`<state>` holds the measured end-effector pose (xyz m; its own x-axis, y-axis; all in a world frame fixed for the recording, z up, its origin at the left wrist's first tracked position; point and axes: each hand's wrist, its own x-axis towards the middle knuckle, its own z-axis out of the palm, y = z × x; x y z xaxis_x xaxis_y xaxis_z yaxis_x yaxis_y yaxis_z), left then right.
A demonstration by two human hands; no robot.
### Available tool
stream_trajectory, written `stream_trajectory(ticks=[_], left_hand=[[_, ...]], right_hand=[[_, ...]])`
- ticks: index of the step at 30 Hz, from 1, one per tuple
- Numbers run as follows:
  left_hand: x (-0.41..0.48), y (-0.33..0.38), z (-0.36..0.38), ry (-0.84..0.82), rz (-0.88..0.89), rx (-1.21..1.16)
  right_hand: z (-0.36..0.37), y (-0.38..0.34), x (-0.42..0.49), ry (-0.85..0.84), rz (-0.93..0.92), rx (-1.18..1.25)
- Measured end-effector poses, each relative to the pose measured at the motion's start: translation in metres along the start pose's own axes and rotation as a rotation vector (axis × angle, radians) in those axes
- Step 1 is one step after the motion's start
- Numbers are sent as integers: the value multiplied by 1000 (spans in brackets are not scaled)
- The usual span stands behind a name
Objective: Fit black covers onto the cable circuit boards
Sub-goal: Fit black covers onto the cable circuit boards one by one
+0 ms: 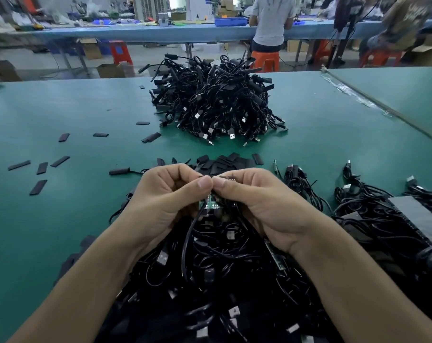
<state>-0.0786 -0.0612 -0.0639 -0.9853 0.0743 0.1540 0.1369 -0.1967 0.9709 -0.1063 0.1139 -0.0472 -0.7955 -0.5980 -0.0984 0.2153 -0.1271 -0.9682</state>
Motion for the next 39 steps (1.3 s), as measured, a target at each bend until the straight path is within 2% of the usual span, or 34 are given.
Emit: stream_trajectory(ticks=[7, 13, 14, 15, 17, 18, 19, 23, 26, 29, 35, 39], left_hand=[[-3, 0, -3, -84, -47, -163], [-1, -1, -1, -39, -33, -137], [0, -1, 0, -11, -43, -167], [1, -1, 0, 16, -59, -201], [1, -1, 1, 51, -73, -203], [1, -1, 1, 59, -70, -180], [1, -2, 1, 64, -63, -154], [1, -4, 1, 99, -39, -4], [3, -5, 5, 113, -37, 62], [5, -7, 5, 130, -52, 61], [6, -8, 1, 85, -74, 76], [7, -9, 2, 60, -45, 176]], right_hand=[[2, 6, 1, -90, 41, 148], [-17, -16, -7, -238, 115, -21], [-24, -21, -9, -228, 150, -135], [-30, -24, -12, -188, 181, -356], [-38, -27, -14, -63, 224, -979], [-38, -26, -13, -6, 243, -1214], [-36, -24, -13, 51, 275, -1330], [-32, -15, -9, 237, 276, -1393], [-34, -9, -2, 357, 90, -1390], [-31, 2, 6, 348, -15, -1387], [-35, 21, 14, 305, 164, -1557], [-33, 23, 14, 348, 96, -1518]])
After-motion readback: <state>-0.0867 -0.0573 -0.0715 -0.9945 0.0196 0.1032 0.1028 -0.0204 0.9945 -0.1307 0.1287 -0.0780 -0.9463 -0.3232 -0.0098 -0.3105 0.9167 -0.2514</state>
